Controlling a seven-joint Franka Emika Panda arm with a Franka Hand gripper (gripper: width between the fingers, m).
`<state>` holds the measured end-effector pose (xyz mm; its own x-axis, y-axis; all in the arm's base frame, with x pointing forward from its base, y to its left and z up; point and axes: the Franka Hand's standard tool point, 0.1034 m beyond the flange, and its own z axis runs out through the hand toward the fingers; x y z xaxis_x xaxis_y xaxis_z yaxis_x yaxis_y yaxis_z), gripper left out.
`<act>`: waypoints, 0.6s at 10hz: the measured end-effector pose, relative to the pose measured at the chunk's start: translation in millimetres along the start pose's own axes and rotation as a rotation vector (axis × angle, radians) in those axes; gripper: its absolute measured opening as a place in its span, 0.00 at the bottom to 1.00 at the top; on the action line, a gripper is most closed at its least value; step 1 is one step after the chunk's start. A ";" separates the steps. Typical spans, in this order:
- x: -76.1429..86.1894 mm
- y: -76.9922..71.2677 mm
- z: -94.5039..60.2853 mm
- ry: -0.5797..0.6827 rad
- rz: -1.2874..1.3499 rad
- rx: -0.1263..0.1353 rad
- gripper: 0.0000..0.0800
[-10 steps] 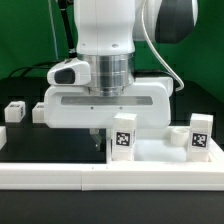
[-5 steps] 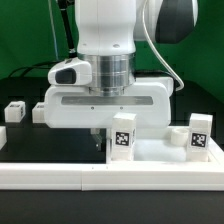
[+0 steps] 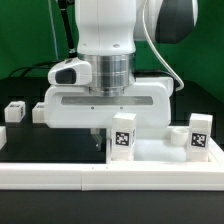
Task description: Assemble square table
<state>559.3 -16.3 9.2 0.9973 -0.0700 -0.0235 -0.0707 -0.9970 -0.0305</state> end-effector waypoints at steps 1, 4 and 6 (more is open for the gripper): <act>3.2 11.2 -0.9 0.024 -0.081 0.005 0.08; 5.0 18.6 -0.6 0.042 -0.202 -0.009 0.07; 5.0 21.8 -0.7 0.039 -0.304 -0.017 0.07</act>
Offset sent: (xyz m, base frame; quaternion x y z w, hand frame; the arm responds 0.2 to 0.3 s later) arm 0.0019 0.0071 0.0006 -0.0032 -0.0011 -0.1850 0.9827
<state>562.8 -38.5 9.1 0.9728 0.2305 0.0227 0.2308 -0.9729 -0.0138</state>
